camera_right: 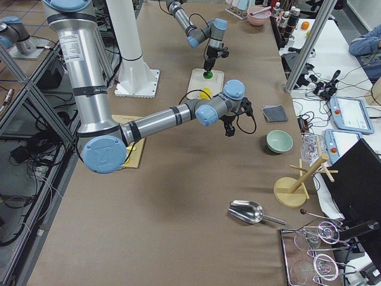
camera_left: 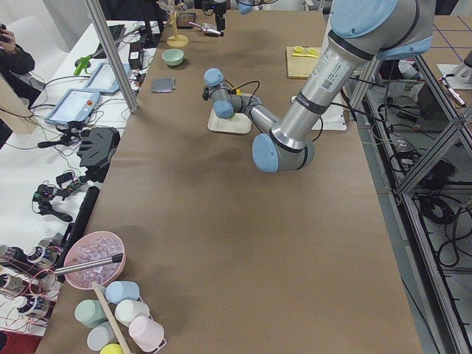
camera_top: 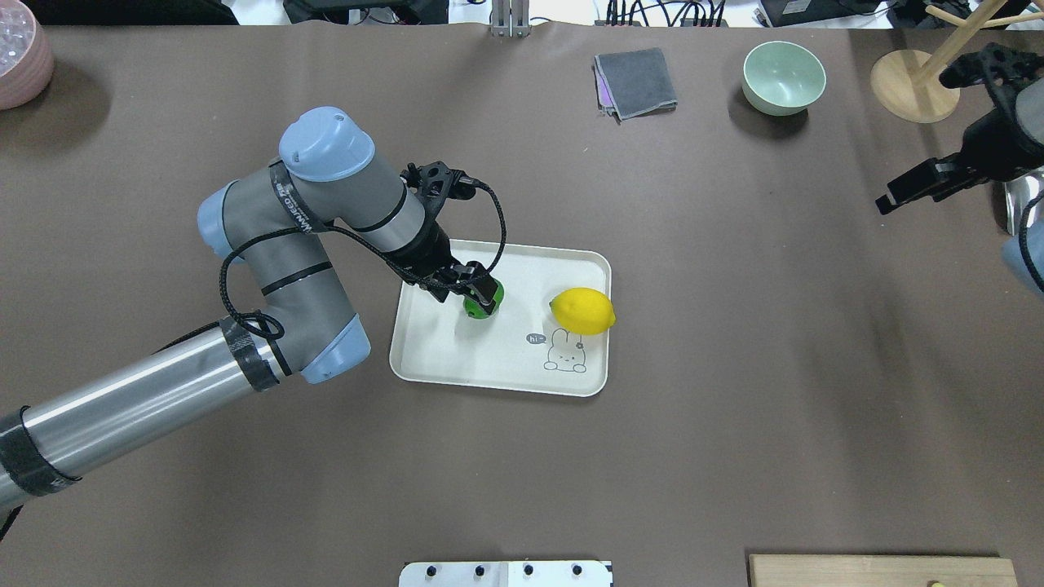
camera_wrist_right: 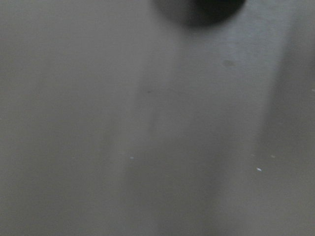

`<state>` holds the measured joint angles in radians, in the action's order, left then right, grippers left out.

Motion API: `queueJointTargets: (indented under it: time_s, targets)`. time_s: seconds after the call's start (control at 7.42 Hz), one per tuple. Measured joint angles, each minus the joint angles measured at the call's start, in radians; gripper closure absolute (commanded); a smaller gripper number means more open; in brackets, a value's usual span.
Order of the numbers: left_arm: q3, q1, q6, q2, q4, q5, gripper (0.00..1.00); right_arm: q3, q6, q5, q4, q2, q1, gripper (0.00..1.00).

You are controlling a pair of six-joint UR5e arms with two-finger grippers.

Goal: Place all lemons on tray

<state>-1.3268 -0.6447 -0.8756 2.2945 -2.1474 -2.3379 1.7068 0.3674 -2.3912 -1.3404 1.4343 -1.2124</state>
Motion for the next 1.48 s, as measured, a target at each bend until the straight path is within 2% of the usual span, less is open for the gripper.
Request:
queueJointTargets:
  time_s: [0.27,0.54,0.81,0.94,1.21,1.35,1.48]
  targets:
    - [-0.007,-0.004,0.0,-0.005,0.002,0.001,0.02,0.001,-0.005,0.004,-0.094,0.043,-0.105,0.0]
    - [-0.043,-0.07,0.004,-0.021,0.013,0.001,0.02,0.008,-0.008,-0.001,-0.133,0.098,-0.182,0.0]
    - [-0.188,-0.18,0.026,-0.098,0.05,0.029,0.02,0.006,-0.067,0.019,-0.201,0.118,-0.244,0.0]
    - [-0.269,-0.235,0.094,-0.14,0.111,0.057,0.02,0.001,-0.144,0.048,-0.219,0.132,-0.266,0.0]
    - [-0.398,-0.337,0.366,-0.177,0.36,0.155,0.02,-0.002,-0.227,0.09,-0.245,0.148,-0.292,0.0]
    - [-0.489,-0.371,0.511,-0.214,0.505,0.259,0.02,-0.002,-0.234,0.096,-0.265,0.146,-0.296,0.0]
    - [-0.573,-0.402,0.608,-0.301,0.6,0.36,0.02,-0.003,-0.235,0.095,-0.276,0.148,-0.298,0.0]
